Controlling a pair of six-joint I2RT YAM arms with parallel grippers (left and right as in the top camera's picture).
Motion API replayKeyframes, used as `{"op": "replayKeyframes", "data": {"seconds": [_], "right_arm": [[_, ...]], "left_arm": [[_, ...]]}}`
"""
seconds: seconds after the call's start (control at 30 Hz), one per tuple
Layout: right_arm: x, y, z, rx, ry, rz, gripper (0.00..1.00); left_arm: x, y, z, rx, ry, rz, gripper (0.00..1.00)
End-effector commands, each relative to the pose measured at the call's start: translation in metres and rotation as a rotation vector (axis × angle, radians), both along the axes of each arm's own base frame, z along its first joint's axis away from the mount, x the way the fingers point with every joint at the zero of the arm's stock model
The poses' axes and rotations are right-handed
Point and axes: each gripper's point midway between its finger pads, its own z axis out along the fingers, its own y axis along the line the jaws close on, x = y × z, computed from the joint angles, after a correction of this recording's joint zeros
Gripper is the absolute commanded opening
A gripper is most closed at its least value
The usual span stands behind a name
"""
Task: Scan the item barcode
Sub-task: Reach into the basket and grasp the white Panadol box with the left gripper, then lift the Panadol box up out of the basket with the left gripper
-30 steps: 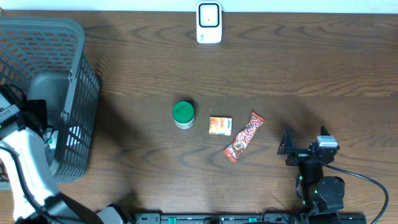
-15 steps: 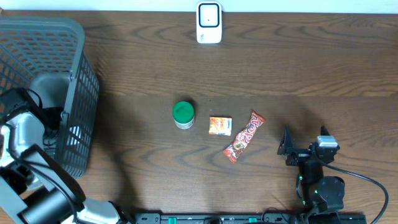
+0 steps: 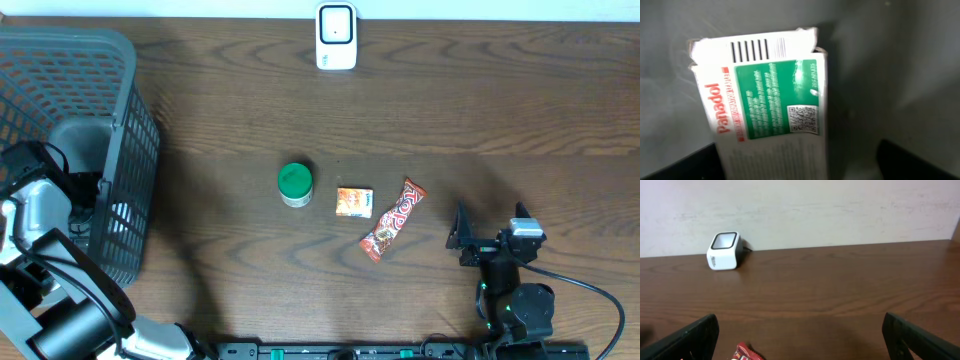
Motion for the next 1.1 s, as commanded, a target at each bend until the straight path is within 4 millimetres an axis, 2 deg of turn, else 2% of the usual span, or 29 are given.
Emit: {"op": "replayKeyframes", "data": {"seconds": [0.0, 0.03, 0.2, 0.37, 0.53, 0.7, 0.8, 0.87, 0.93, 0.97, 1.0, 1.07], "right_arm": [[0.0, 0.002, -0.001, -0.006, 0.001, 0.007, 0.99], [0.0, 0.002, -0.001, -0.006, 0.001, 0.007, 0.99], [0.0, 0.002, -0.001, -0.006, 0.001, 0.007, 0.99], [0.0, 0.002, -0.001, -0.006, 0.001, 0.007, 0.99], [0.0, 0.002, -0.001, -0.006, 0.001, 0.007, 0.99], [0.0, 0.002, -0.001, -0.006, 0.001, 0.007, 0.99], [0.0, 0.002, -0.001, -0.006, 0.001, 0.007, 0.99], [0.0, 0.002, -0.001, -0.006, 0.001, 0.007, 0.99], [0.0, 0.002, -0.001, -0.006, 0.001, 0.007, 0.99], [0.0, 0.002, -0.001, -0.006, 0.001, 0.007, 0.99], [0.0, 0.002, -0.001, -0.006, 0.001, 0.007, 0.99], [0.0, 0.002, -0.001, -0.006, 0.001, 0.007, 0.99]], "left_arm": [[-0.01, -0.012, -0.027, -0.071, 0.072, -0.048, 0.79], [-0.011, -0.012, -0.028, -0.072, 0.077, -0.06, 0.73], [-0.012, -0.013, -0.026, -0.08, 0.087, -0.062, 0.59], [-0.003, -0.012, -0.007, -0.099, 0.077, -0.106, 0.58], [0.014, -0.004, 0.042, -0.072, 0.025, -0.16, 0.58], [0.028, 0.007, 0.121, 0.034, -0.085, -0.174, 0.57], [0.03, 0.009, 0.174, 0.122, -0.182, -0.176, 0.57], [0.027, 0.007, 0.201, 0.179, -0.232, -0.181, 0.57], [0.018, 0.006, 0.218, 0.228, -0.247, -0.171, 0.59], [0.012, 0.007, 0.221, 0.248, -0.234, -0.161, 0.65], [0.008, 0.008, 0.221, 0.255, -0.217, -0.156, 0.73], [0.002, 0.006, 0.211, 0.237, -0.167, -0.179, 0.82]]}}
